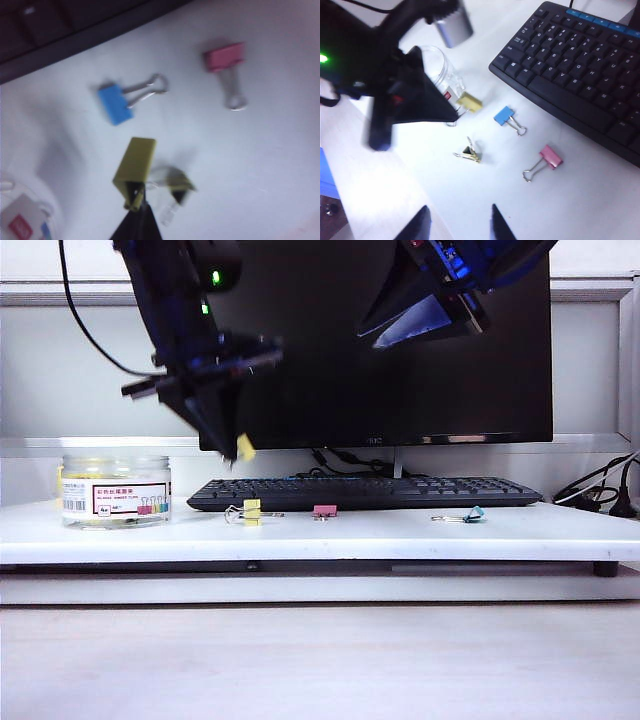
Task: Take the clips out of the round transparent plastic box and place them on the table.
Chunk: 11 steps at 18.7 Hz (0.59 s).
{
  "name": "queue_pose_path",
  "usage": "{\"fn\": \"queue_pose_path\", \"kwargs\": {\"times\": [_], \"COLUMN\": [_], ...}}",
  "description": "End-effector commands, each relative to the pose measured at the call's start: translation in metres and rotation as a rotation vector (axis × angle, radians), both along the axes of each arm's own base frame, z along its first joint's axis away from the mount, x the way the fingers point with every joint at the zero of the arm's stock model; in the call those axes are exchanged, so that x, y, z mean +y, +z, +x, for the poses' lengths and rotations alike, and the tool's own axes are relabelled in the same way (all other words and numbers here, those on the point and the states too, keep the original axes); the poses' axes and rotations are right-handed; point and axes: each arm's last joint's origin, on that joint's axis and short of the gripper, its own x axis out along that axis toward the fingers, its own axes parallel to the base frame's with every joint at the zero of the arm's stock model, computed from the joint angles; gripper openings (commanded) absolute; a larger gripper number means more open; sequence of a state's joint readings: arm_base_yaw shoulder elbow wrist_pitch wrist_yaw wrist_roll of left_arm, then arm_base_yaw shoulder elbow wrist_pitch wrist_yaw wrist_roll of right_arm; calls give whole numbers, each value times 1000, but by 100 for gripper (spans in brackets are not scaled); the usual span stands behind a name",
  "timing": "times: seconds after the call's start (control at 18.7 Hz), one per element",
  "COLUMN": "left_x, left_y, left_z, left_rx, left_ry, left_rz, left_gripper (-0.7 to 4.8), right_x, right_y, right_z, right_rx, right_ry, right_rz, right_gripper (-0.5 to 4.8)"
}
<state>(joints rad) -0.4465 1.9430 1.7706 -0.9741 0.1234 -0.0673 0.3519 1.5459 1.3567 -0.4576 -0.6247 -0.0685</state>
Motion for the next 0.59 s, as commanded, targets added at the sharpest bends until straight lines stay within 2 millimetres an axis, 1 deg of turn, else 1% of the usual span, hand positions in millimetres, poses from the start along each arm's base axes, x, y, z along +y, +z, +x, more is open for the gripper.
{"fn": "queue_pose_path", "kwargs": {"times": [0.05, 0.27, 0.38, 0.43, 0.54, 0.59], "left_x": [-2, -4, -4, -4, -5, -5], "left_y": [-15, -31, -35, -36, -36, -36], "left_z": [7, 15, 16, 16, 17, 17], "left_rx": [18, 20, 22, 24, 22, 20], "left_ry": [7, 26, 34, 34, 33, 34], "left_rz": [47, 88, 113, 113, 112, 111], "left_gripper": [-6, -5, 1, 14, 61, 62], "right_x": [1, 0, 0, 0, 1, 1], "right_y": [4, 3, 3, 3, 3, 4], "right_z": [-2, -3, -3, -3, -4, -4], "right_rx": [-15, 4, 7, 9, 19, 25], "right_ry": [12, 12, 12, 21, 49, 54], "right_rz": [10, 3, 3, 9, 33, 42], "right_gripper": [157, 157, 157, 157, 157, 157]}}
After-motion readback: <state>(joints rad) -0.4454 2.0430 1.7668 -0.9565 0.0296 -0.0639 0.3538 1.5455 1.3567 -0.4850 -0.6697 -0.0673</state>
